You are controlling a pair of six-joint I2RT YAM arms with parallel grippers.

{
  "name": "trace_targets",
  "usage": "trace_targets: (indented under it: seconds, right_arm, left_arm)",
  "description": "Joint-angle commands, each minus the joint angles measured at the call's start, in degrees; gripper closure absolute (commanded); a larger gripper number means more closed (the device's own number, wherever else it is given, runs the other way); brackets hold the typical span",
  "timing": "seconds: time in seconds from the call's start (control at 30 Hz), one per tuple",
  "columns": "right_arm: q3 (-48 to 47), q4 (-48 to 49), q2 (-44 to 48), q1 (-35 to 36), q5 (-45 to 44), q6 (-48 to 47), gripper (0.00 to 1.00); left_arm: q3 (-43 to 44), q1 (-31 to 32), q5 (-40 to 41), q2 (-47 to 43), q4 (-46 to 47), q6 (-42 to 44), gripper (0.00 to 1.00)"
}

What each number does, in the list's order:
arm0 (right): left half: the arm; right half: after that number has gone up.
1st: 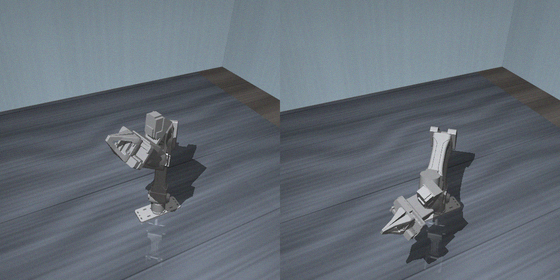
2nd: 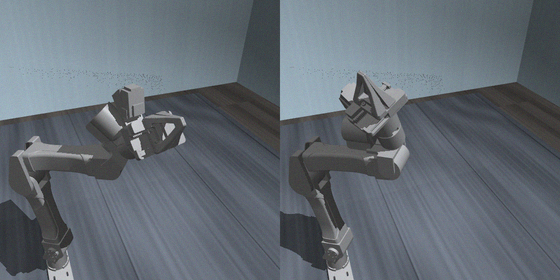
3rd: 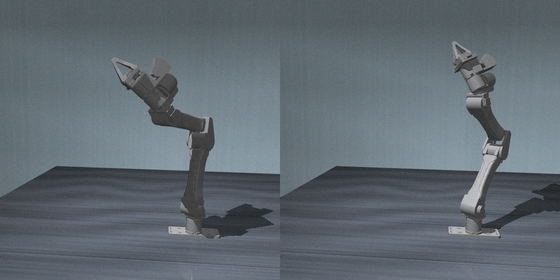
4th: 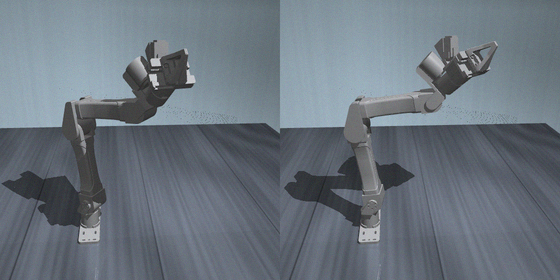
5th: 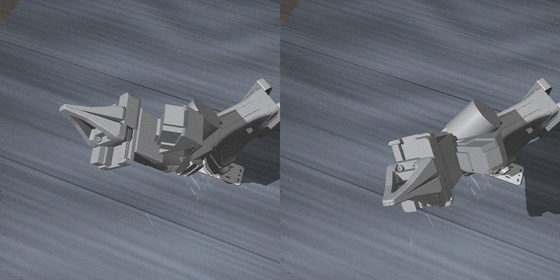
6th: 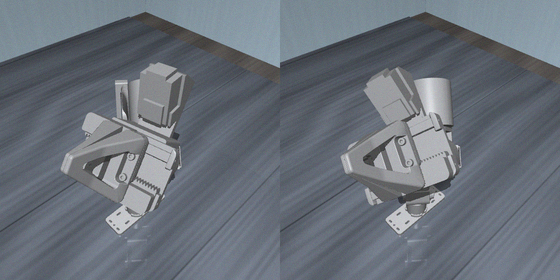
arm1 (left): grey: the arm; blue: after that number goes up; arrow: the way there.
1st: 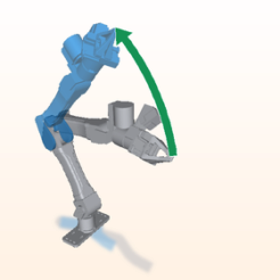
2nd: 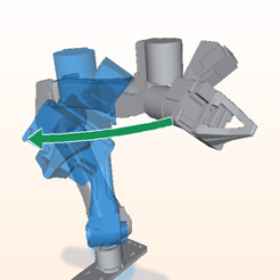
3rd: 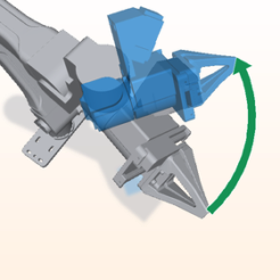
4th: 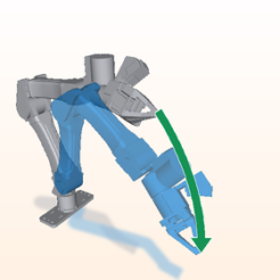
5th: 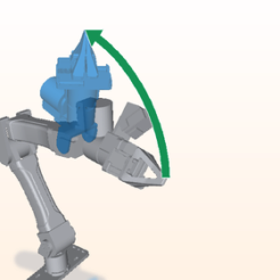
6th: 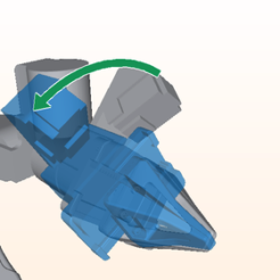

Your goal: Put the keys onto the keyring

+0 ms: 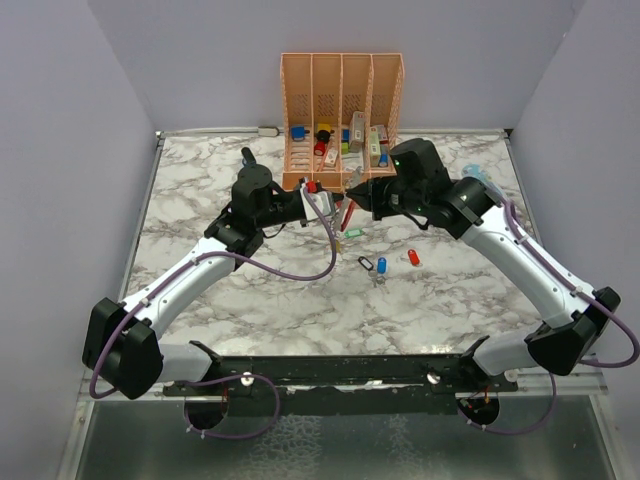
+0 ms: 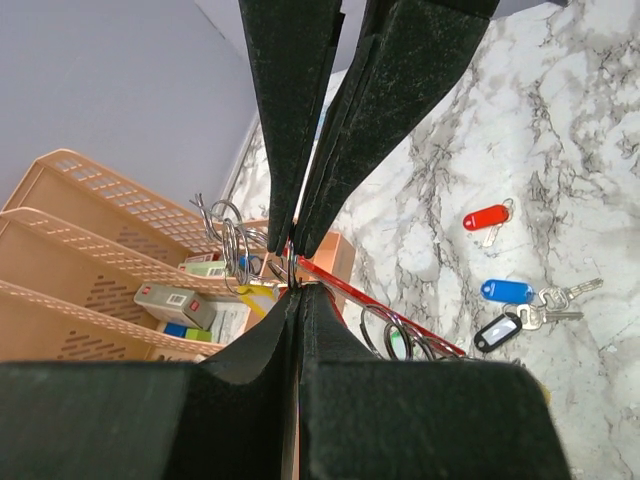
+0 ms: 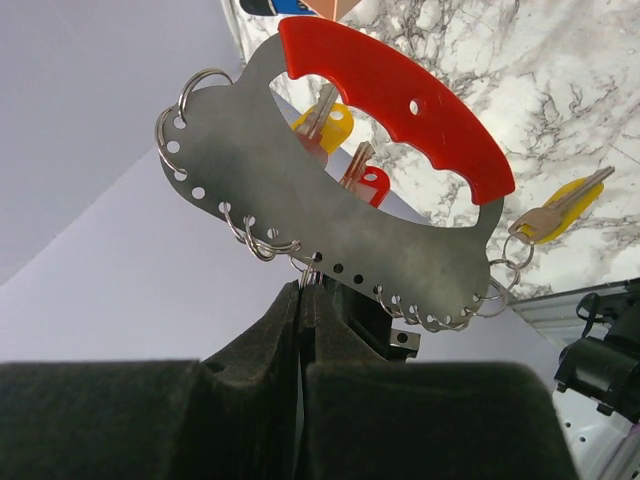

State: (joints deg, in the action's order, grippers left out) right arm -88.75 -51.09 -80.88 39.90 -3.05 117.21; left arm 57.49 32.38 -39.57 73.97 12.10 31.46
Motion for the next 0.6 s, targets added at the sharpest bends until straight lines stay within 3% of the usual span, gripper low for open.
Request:
trace_targets:
  seconds: [0.0, 0.57]
  right_arm:
    - [0.51, 3.97, 2.34, 0.07, 0.3, 2.81, 0.99]
    - [2.18, 5.02, 3.05, 0.07, 0.85, 3.5, 0.99]
  left_arm:
    - [0.07, 0.41, -3.67, -0.46, 1.81, -1.36, 1.0]
    - [-1.73, 2.29, -6.09, -2.2, 2.76, 2.33, 1.0]
